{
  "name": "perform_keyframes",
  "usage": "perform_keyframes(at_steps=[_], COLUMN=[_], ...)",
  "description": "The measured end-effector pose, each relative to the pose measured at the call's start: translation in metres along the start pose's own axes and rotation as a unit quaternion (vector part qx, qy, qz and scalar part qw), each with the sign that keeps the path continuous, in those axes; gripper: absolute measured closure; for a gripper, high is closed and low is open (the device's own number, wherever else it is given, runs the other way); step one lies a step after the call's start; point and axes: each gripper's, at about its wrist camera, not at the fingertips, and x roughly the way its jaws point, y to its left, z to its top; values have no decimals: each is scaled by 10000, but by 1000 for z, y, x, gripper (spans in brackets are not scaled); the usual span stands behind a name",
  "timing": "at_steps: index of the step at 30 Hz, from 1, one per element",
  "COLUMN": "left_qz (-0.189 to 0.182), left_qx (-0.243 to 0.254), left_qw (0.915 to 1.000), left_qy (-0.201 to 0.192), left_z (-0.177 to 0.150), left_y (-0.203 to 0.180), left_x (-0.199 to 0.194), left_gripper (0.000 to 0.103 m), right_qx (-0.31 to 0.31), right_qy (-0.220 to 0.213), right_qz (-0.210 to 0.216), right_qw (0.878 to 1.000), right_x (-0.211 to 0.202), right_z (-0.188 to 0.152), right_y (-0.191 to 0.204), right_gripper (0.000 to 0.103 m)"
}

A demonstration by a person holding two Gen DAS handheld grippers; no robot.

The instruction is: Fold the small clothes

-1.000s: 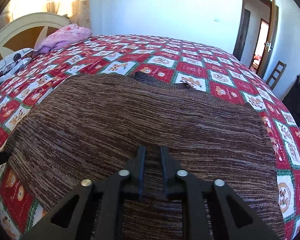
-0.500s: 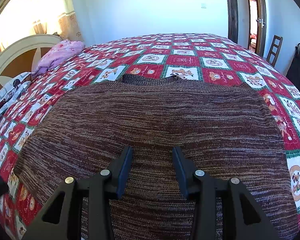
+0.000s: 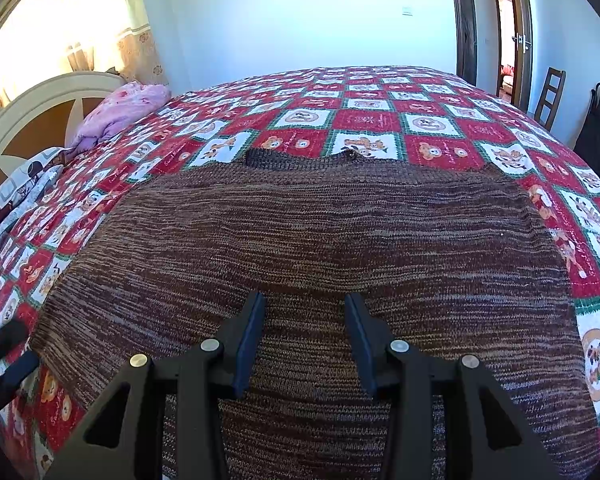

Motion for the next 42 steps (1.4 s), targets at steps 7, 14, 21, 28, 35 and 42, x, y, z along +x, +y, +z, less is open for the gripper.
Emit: perform_keyframes(at_steps=[7, 14, 21, 28, 35, 42], left_qz=[-381, -275, -85, -337, -411, -512], left_qx=[343, -99, 319, -220, -37, -108], left_qw=[9986, 9996, 9994, 9992, 9991, 9986], left_qy=[102, -36, -81, 89, 82, 108], left_z=[-9, -2, -13, 0, -7, -6], left_y=[-17, -2, -9, 9, 14, 17], left_x=[8, 7, 6, 18, 10, 10], left_gripper=[39, 39, 39, 92, 89, 89], right_qx=[1, -16, -31, -35, -73, -530], right_qy=[2, 2, -2, -3, -16, -13], right_qz=[11, -3, -15, -18, -66, -79], right_qw=[10000, 10000, 10000, 10000, 10000, 9986], right_x=[0, 0, 1, 1, 1, -5], right_z=[0, 0, 0, -1, -1, 20], right_y=[0, 1, 1, 1, 2, 36], right_gripper=[60, 60, 60, 60, 60, 97])
